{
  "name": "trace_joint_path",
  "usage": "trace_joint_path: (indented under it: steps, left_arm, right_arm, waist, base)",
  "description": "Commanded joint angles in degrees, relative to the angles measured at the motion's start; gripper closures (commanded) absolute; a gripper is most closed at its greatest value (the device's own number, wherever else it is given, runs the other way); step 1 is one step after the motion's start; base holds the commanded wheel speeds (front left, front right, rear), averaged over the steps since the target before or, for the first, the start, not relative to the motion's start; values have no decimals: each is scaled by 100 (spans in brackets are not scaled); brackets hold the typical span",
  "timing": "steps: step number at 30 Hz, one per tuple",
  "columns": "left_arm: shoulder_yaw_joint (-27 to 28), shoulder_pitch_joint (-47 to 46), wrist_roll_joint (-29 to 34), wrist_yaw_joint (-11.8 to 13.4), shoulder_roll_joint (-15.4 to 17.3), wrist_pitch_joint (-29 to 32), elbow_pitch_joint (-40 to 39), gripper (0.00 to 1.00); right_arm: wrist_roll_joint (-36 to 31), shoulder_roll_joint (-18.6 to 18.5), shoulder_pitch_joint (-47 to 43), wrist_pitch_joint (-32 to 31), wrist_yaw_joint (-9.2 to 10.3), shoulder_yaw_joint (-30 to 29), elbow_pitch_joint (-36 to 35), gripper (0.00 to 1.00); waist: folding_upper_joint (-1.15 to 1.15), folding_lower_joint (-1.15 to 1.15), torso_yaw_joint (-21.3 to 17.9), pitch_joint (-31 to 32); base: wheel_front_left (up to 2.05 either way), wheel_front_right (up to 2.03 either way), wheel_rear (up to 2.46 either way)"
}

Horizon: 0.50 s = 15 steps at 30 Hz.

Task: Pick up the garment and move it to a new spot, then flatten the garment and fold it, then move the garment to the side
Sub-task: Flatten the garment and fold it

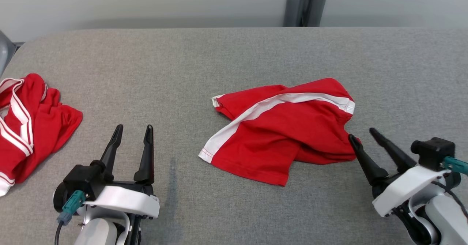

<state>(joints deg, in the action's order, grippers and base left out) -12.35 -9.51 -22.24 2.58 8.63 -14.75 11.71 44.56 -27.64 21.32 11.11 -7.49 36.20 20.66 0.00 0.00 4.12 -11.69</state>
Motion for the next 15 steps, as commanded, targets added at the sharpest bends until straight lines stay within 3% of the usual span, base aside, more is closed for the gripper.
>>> trace_joint_path:
  steps: [1,9,15]
  left_arm:
    - [34,65,-44,45,46,-37,-32,0]
    - [198,348,65,354,15,-36,-424,0]
    - [253,543,210,423,79,-39,-736,0]
  right_arm:
    - [-60,29,-120,113,-1,-152,-80,0]
    - [-1503,791,-862,415,-1,-2274,-835,0]
    - [-2349,1350,-1390,314,-2,-2953,-1463,0]
  waist:
    - [0,0,-48,69]
    - [0,0,-211,362]
    - [0,0,-256,597]
  base:
    - [0,0,0]
    - [0,0,0]
    - [0,0,0]
